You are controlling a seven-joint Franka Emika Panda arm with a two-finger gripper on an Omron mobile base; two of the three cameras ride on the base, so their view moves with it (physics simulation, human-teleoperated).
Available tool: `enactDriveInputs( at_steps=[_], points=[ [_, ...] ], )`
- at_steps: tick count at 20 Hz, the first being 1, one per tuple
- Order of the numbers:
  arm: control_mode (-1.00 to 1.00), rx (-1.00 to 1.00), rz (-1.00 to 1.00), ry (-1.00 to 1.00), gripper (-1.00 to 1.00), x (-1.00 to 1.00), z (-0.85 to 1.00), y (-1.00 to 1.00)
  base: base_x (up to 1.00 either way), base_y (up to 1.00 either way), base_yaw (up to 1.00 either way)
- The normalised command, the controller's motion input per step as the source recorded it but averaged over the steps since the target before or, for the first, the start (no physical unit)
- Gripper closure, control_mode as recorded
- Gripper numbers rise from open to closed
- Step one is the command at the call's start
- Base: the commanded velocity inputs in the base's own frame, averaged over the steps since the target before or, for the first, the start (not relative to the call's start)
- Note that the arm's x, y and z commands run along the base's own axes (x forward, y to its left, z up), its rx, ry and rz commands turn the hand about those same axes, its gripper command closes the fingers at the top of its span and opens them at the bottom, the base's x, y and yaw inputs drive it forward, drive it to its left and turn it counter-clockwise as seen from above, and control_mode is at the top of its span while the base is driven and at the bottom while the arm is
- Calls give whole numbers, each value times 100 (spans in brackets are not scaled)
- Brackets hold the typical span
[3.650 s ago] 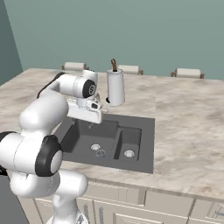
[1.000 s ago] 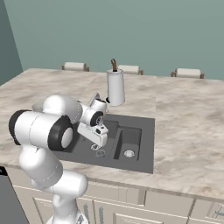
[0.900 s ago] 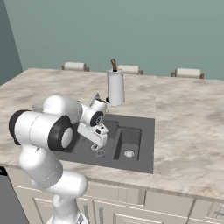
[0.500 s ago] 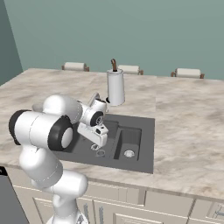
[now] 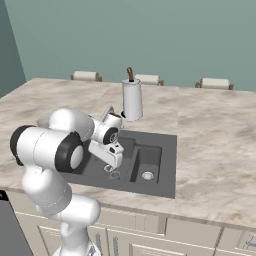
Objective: Move any existing items from the left basin to the right basin for drying. Then move the glass cup from the counter to the left basin of the sink for washing.
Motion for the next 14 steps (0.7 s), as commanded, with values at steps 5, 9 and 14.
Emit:
enactDriveInputs(
  at_steps=[5,9,14],
  points=[
    [-100,0,0,1,-100,3,-2,0,0,0,0],
    [-100,0,0,0,-100,31,0,1,0,0,0],
    [-100,0,0,1,-100,40,0,2,0,0,0]
  ],
)
